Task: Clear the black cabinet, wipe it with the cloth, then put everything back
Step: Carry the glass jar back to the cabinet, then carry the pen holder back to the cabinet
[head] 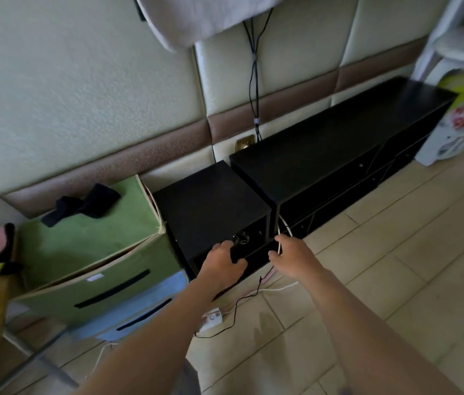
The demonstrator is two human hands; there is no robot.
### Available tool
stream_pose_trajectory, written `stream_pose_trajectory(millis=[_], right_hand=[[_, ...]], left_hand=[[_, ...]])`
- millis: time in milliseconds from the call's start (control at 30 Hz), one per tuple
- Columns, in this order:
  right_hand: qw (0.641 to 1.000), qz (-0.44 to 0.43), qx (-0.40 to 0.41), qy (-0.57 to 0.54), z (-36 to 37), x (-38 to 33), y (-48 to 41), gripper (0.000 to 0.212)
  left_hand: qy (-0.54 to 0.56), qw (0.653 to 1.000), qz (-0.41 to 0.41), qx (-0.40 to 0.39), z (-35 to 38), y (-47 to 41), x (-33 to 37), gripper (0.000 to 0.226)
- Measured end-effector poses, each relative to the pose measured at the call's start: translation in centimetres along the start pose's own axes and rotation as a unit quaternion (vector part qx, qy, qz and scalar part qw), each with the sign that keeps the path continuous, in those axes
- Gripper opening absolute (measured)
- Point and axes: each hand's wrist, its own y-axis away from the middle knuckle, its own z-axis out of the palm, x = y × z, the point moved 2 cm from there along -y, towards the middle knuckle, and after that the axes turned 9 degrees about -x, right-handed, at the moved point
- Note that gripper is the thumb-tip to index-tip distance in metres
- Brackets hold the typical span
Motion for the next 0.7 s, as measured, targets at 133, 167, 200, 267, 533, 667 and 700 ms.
stream_pose_trajectory(millis=[133, 167, 200, 267, 533, 667, 700], right_hand=[[1.000, 0.003, 0.003, 0.012, -5.5, -4.1, 7.1, 0.044], [1.000, 0.004, 0.002, 0.019, -6.6, -5.3, 8.9, 0.043], [1.000, 0.002, -0.002, 0.027, -7.7, -6.6, 10.7, 0.045], [0.999, -0.006, -0.011, 0.038, -9.7, -9.3, 14.0, 0.052], [0.997, -0.042, -0.016, 0.070, -16.4, -22.3, 22.1, 0.060], [0.994, -0.065, -0.028, 0.079, -17.7, -28.2, 25.0, 0.060], [0.994, -0.067, -0.032, 0.079, -17.8, -29.3, 25.5, 0.059]], left_hand=[[-0.065, 0.997, 0.042, -0.008, -6.9, 6.5, 4.1, 0.063], [-0.078, 0.996, 0.050, -0.012, -8.6, 8.3, 4.9, 0.065], [-0.085, 0.995, 0.056, -0.014, -10.2, 10.1, 5.6, 0.066], [-0.089, 0.994, 0.062, -0.019, -13.1, 13.5, 6.8, 0.067], [-0.055, 0.996, 0.062, 0.013, -24.5, 24.1, 10.2, 0.066], [-0.039, 0.998, 0.046, 0.037, -29.6, 28.8, 9.9, 0.064], [-0.034, 0.998, 0.040, 0.041, -30.8, 29.8, 9.5, 0.063]])
